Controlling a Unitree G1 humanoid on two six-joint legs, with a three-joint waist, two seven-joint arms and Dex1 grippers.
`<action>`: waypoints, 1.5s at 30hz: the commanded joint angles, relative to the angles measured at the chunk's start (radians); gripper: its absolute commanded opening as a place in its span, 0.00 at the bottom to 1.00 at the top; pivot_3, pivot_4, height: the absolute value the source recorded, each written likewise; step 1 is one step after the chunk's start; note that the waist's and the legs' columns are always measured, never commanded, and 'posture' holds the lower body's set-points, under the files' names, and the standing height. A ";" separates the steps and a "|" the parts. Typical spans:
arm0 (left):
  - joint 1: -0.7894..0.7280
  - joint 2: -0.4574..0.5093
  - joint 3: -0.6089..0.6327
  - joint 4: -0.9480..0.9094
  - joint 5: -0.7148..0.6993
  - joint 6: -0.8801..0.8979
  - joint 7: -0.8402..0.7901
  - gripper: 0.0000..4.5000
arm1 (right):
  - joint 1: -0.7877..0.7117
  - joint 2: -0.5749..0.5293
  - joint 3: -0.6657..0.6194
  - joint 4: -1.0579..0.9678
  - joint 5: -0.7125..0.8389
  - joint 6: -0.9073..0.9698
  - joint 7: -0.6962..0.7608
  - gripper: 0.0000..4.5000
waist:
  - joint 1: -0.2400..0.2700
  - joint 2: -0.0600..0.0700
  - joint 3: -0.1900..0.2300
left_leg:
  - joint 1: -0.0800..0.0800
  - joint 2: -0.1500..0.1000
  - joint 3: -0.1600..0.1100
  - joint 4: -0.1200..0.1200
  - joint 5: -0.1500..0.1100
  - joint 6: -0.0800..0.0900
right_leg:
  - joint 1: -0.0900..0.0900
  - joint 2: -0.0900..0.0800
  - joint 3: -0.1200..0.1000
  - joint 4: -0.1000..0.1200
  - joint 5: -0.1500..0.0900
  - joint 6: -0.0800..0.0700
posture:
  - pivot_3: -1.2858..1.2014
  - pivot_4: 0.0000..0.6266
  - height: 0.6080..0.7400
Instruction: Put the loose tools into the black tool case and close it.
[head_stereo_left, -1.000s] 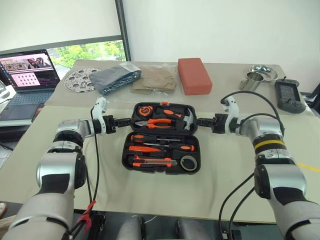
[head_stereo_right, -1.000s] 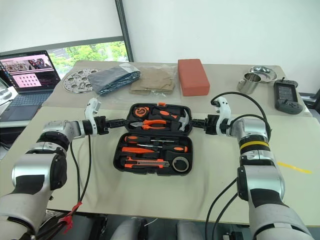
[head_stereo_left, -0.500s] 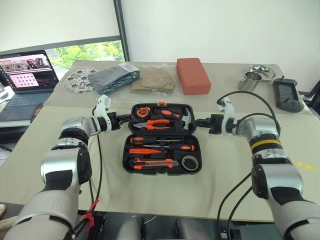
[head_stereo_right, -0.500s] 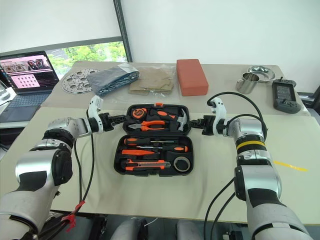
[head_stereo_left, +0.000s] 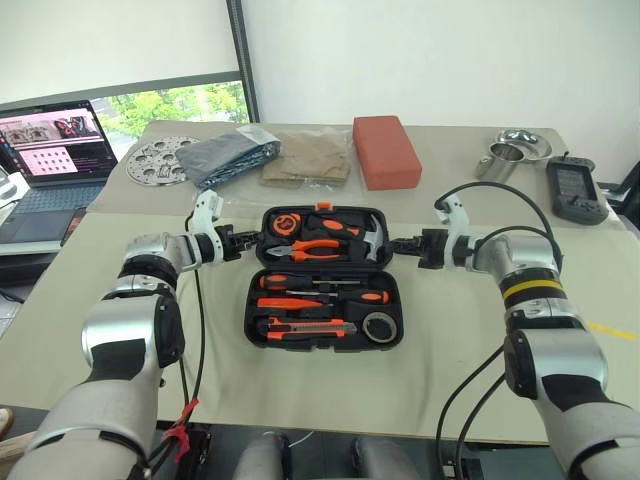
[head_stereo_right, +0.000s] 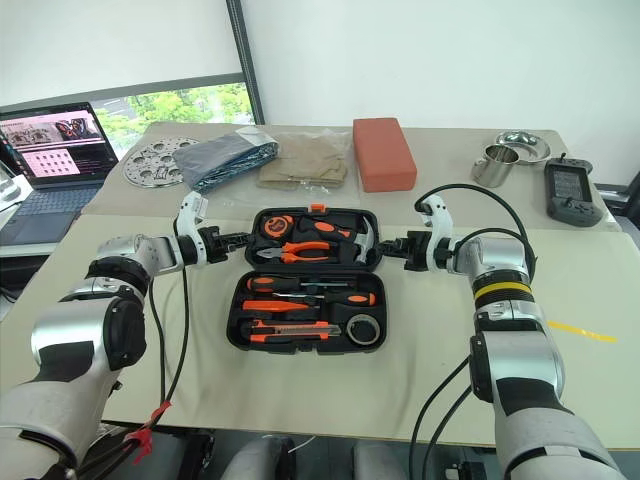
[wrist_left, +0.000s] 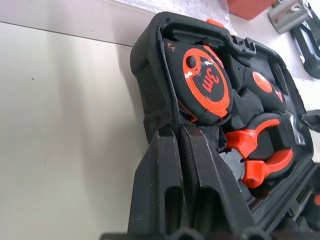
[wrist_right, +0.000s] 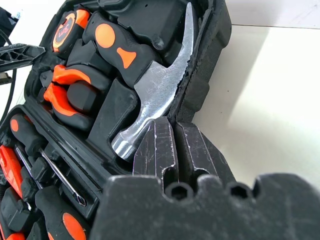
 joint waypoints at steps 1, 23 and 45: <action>-0.011 -0.007 -0.010 -0.014 0.016 -0.021 -0.073 0.01 | 0.009 0.008 -0.030 -0.074 0.021 -0.095 0.028 0.00 | 0.000 0.000 0.000 | 0.000 0.000 0.000 0.000 0.000 0.000 | 0.000 0.000 0.000 0.000 0.000 0.000 | 0.52 0.24 1.00; 0.090 0.013 -0.042 -0.199 0.092 -0.843 -0.130 0.01 | 0.185 0.050 -0.141 -0.215 0.054 -0.752 0.139 0.00 | 0.007 0.000 0.000 | -0.004 0.000 0.001 -0.001 0.002 -0.002 | -0.002 0.000 0.000 0.000 0.001 0.000 | 0.52 0.24 1.00; 0.323 0.212 -0.299 -0.172 0.530 -1.736 0.334 0.00 | 0.337 -0.050 -0.030 -0.011 -0.155 -1.533 0.192 0.21 | 0.005 0.000 0.000 | 0.008 0.003 0.002 -0.002 0.002 0.001 | 0.009 -0.003 0.002 -0.001 0.003 -0.001 | 0.52 0.24 1.00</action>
